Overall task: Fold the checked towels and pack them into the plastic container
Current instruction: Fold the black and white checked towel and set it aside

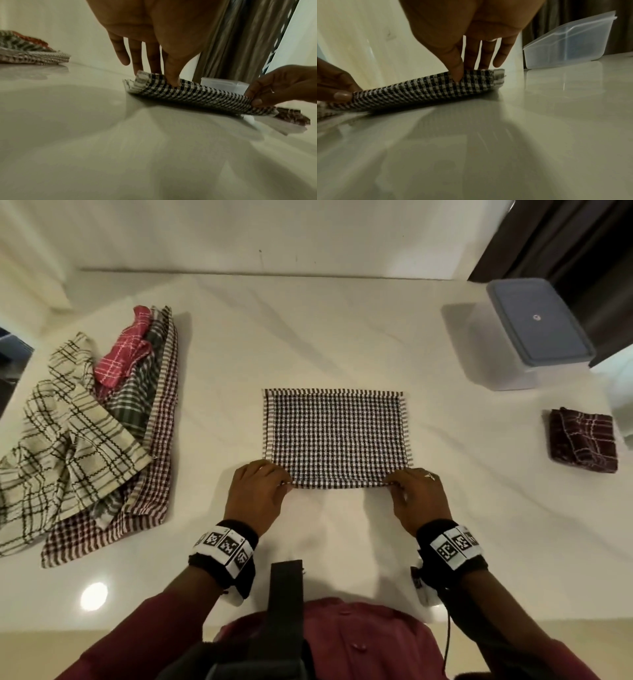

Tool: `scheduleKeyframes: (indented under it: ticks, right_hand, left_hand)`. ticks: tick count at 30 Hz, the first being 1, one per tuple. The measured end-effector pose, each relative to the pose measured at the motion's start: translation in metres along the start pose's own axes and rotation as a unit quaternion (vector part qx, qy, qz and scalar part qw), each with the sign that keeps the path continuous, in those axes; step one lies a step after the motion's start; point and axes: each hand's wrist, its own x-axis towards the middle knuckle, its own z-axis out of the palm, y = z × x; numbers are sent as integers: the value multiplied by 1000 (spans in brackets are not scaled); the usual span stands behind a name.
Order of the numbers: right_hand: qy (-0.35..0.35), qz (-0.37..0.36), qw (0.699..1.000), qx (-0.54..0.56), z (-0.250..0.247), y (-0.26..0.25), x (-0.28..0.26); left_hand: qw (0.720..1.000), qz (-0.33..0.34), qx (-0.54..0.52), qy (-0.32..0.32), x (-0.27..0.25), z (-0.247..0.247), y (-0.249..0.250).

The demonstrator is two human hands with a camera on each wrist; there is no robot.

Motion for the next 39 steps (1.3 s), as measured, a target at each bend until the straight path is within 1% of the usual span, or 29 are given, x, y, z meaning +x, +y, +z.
scheduleKeyframes:
  ticks: [2, 4, 6, 8, 11, 13, 15, 20, 23, 25, 27, 28, 29, 30, 31, 32, 33, 35, 37, 39]
  right_hand:
    - [41, 9, 999, 11, -11, -5, 7]
    - [80, 5, 997, 1, -22, -10, 24]
    - [95, 3, 995, -21, -31, -13, 49]
    - [91, 10, 995, -34, -38, -15, 82]
    - [43, 35, 996, -65, -40, -14, 134]
    - [-2, 52, 995, -81, -37, -12, 157]
    - [-39, 66, 993, -95, -29, -9, 183]
    - [-92, 80, 986, -112, -1, 4, 215]
    - [-117, 86, 984, -106, 13, 9, 220]
    - [-111, 87, 986, -92, 19, 11, 222]
    - [-82, 91, 990, -69, 19, 6, 218]
    - [-65, 92, 992, -53, 19, 1, 214]
    - [-55, 83, 994, -34, 19, -9, 208]
    - [-62, 63, 996, -12, 21, -21, 200]
    - [-89, 34, 995, 10, 25, -37, 190]
    - [-131, 5, 991, 30, 32, -52, 181]
    - [-182, -18, 982, 38, 41, -64, 173]
    - [-267, -27, 963, 4, 60, -79, 164]
    - [-301, -18, 953, -30, 70, -82, 162]
    - [-310, -6, 951, -21, 72, -80, 159]
  left_hand:
    - [999, 7, 8, 47, 8, -15, 3]
    - [996, 23, 18, 80, 25, -34, 7]
    - [995, 32, 26, 87, 50, -49, 9]
    - [996, 28, 36, 73, 84, -59, 10]
    - [998, 4, 55, 25, 136, -62, 5]
    - [998, -14, 60, -8, 159, -58, 1]
    - [998, -28, 58, -26, 183, -48, -6]
    - [995, -60, 49, -68, 216, -18, -24]
    - [991, -73, 53, -96, 221, -2, -31]
    - [990, -75, 66, -98, 220, 4, -35]
    - [992, -72, 75, -71, 213, 4, -36]
    - [994, -69, 62, -51, 208, 4, -35]
    - [997, -59, 39, -30, 202, 4, -32]
    - [999, -41, 16, -19, 195, 4, -26]
    - [999, -20, -6, -24, 188, 6, -19]
    - [999, -6, -21, -50, 180, 9, -12]
    - [996, -3, -30, -87, 172, 16, -6]
    - [988, -19, -21, -153, 160, 32, -2]
    - [984, -26, 9, -178, 152, 45, -6]
    - [982, -16, 24, -185, 146, 51, -11]
